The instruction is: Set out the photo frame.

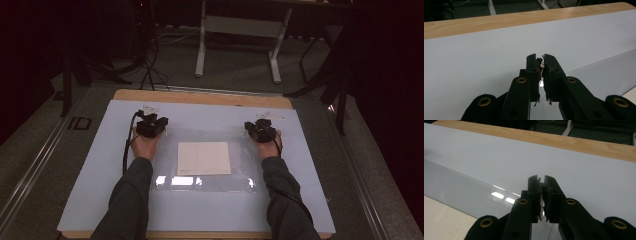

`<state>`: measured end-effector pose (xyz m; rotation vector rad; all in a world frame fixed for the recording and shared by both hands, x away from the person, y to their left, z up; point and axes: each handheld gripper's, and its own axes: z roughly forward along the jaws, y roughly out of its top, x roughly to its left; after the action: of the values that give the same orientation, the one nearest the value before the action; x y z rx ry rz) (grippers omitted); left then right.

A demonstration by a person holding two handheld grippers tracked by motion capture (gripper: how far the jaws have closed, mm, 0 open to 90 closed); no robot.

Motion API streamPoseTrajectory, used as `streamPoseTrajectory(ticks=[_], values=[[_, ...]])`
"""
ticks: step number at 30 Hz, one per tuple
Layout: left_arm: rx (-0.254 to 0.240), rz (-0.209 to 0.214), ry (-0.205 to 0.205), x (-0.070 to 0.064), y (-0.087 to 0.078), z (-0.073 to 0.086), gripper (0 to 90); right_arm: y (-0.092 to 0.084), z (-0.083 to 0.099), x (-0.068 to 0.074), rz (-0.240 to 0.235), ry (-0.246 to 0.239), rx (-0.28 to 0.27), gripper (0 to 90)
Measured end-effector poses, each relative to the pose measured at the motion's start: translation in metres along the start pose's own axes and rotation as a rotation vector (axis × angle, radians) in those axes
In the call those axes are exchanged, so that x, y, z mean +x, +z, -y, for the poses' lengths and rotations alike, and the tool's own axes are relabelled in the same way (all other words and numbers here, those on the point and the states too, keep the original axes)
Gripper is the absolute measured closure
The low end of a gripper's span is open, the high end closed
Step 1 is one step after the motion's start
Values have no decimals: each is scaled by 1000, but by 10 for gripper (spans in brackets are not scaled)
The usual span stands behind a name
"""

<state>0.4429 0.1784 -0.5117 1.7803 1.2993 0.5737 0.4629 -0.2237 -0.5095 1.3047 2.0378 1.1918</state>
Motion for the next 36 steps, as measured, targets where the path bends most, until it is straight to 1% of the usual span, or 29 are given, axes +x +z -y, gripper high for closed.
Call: streamPoseTrajectory(ticks=[2, 5, 9, 12, 16, 21, 26, 29, 36], values=[[2, 3, -14, 0, 0, 0, 837, 0, 0, 0, 2, 1, 0, 843], [2, 5, -28, 0, 1, 0, 840, 0, -1, 1, 8, -9, 8, 846], [6, -2, -23, 0, 1, -1, 842, 1, -2, 2, 17, -22, 17, 850], [11, -1, -28, 0, 1, -1, 842, 1, -3, 3, 26, -24, 24, 854], [37, 1, -22, 1, 2, -5, 843, 1, -4, 2, 27, -23, 30, 856], [64, -10, -10, 0, 4, -9, 845, 2, -5, 2, 24, -24, 37, 858], [66, -16, -24, 1, 7, -11, 846, 4, -7, 1, 26, -11, 49, 859], [84, -23, -15, 1, 9, -14, 847, 6, -9, 0, 25, -6, 58, 860], [98, -13, -21, 4, 12, -17, 847, 10, -13, -3, 12, 13, 73, 860]])
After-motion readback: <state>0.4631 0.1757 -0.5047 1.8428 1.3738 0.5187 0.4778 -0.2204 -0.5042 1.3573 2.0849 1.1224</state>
